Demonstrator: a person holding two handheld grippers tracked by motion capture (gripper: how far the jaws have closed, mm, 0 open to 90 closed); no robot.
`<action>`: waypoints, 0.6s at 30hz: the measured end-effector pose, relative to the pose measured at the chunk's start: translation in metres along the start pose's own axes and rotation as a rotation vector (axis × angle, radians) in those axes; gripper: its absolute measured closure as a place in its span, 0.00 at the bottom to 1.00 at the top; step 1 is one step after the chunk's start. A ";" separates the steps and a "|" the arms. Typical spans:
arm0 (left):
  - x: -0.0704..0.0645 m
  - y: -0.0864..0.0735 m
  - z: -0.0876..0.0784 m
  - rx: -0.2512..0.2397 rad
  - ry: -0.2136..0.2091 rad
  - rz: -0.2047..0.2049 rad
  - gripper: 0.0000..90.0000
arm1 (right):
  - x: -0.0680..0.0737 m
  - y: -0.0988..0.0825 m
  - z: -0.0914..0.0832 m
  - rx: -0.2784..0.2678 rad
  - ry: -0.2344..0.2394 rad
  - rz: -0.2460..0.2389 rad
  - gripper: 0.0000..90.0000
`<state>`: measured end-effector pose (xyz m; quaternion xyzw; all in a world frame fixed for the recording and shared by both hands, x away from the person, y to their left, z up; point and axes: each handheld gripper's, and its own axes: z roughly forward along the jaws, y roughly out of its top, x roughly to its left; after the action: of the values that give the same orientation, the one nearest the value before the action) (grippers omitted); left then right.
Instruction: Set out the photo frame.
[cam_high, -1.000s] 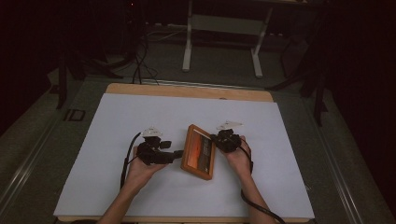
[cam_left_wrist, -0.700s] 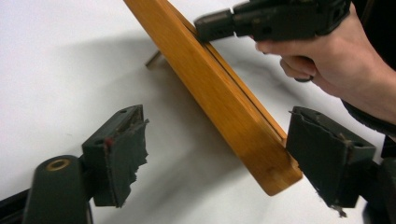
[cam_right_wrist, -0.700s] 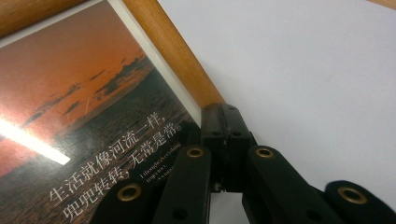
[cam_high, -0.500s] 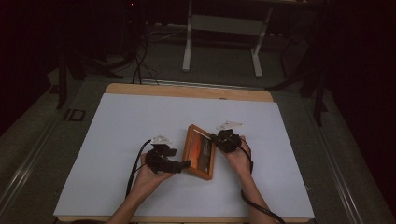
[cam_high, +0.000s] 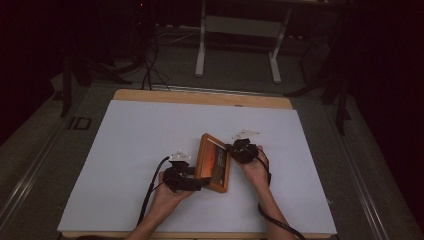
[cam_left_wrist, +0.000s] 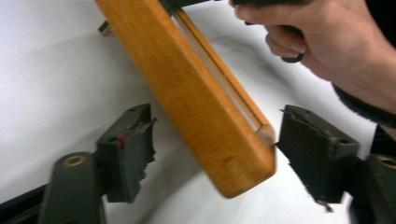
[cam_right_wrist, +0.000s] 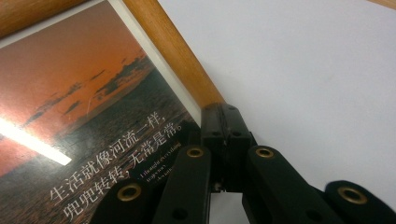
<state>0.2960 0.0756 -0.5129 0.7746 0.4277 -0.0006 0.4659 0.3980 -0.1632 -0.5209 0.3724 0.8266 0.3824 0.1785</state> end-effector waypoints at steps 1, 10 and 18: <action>-0.001 0.001 0.000 -0.012 -0.015 -0.015 0.36 | 0.000 0.000 0.000 -0.001 0.001 0.003 1.00; 0.002 0.002 0.001 -0.034 -0.017 -0.098 0.52 | 0.001 0.000 0.000 0.002 -0.003 -0.003 1.00; 0.002 0.002 0.001 -0.033 -0.011 -0.136 0.57 | 0.002 0.000 0.000 0.002 -0.012 -0.010 1.00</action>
<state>0.2990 0.0754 -0.5129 0.7358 0.4769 -0.0294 0.4799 0.3969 -0.1618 -0.5206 0.3707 0.8277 0.3785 0.1852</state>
